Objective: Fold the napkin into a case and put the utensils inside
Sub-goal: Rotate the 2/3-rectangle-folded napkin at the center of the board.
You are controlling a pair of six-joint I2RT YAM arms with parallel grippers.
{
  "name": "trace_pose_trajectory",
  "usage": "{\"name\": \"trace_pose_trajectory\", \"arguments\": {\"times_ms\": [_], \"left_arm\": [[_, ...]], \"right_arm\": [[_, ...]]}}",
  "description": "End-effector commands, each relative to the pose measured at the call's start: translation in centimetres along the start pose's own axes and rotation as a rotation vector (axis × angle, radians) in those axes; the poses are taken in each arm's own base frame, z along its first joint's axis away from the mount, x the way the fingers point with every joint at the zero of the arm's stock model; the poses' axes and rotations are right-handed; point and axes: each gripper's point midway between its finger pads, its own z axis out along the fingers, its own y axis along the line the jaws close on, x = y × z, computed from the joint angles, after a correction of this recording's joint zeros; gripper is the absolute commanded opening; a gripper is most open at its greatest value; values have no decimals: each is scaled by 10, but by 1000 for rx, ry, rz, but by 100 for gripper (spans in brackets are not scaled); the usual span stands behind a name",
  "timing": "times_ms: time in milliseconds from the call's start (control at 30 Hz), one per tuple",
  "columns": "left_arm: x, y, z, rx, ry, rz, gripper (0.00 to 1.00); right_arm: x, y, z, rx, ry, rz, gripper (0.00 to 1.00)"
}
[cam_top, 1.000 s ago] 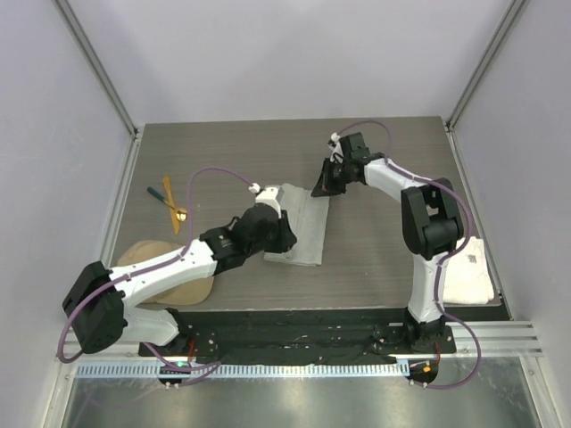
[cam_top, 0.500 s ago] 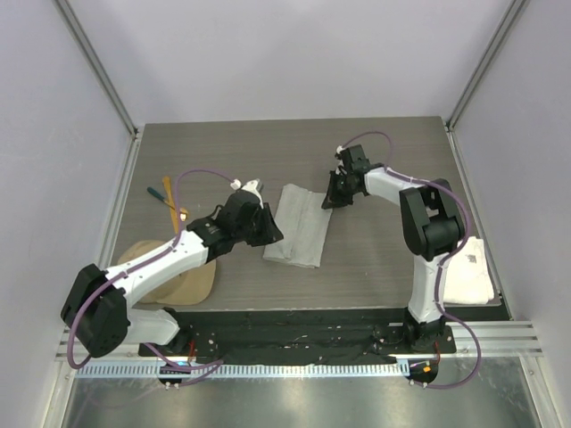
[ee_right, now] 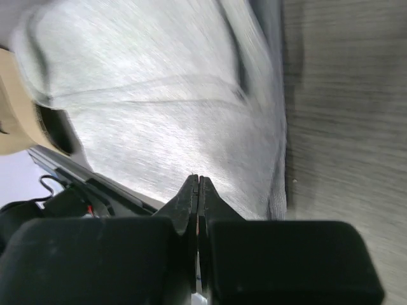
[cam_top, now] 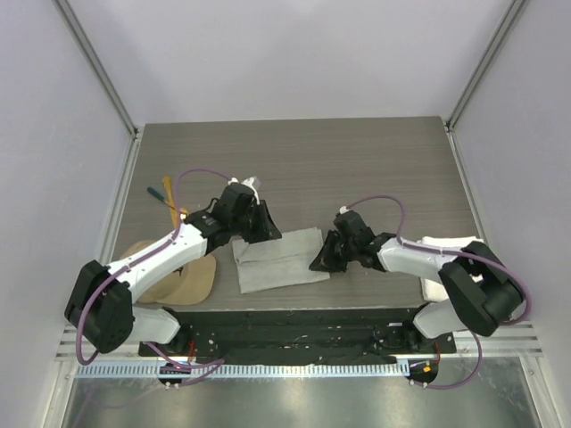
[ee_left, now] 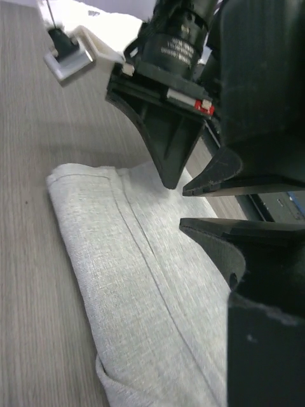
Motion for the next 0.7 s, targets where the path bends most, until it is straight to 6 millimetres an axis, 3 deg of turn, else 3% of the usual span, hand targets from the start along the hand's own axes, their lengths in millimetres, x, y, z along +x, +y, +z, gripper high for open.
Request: {"name": "trace_pose_trajectory", "arguments": {"times_ms": [0,33,67,133,167,200,233,267,300,400,667], "left_arm": [[11,-15,-5,73,72,-29,22],[19,-11,-3,63,90,-30,21],[24,-10,-3,60,96,-27,20],[39,-4,-2,32,113,-43,19],[45,-1,-2,22,119,-49,18],[54,-2,-1,13,135,-60,15],[59,7,1,-28,126,-63,12],[63,12,2,-58,125,-69,10],[71,18,2,-96,136,-67,4],[72,40,3,-194,98,-102,0],[77,86,6,-389,58,-127,0]], "right_arm": [[-48,54,-42,-96,-141,-109,3],[-63,49,-48,-60,-178,-212,7],[-74,57,-58,-38,-183,-269,8],[-87,57,-54,-15,-163,-394,8],[-88,77,-56,-81,-123,-437,7],[-89,82,-53,-94,-92,-461,6],[-86,77,-37,-83,-26,-469,4],[-86,92,-35,-128,-7,-515,1],[-87,93,-29,-127,6,-532,1],[-85,94,-13,-131,45,-575,1],[-61,61,9,-96,121,-582,1]]}}
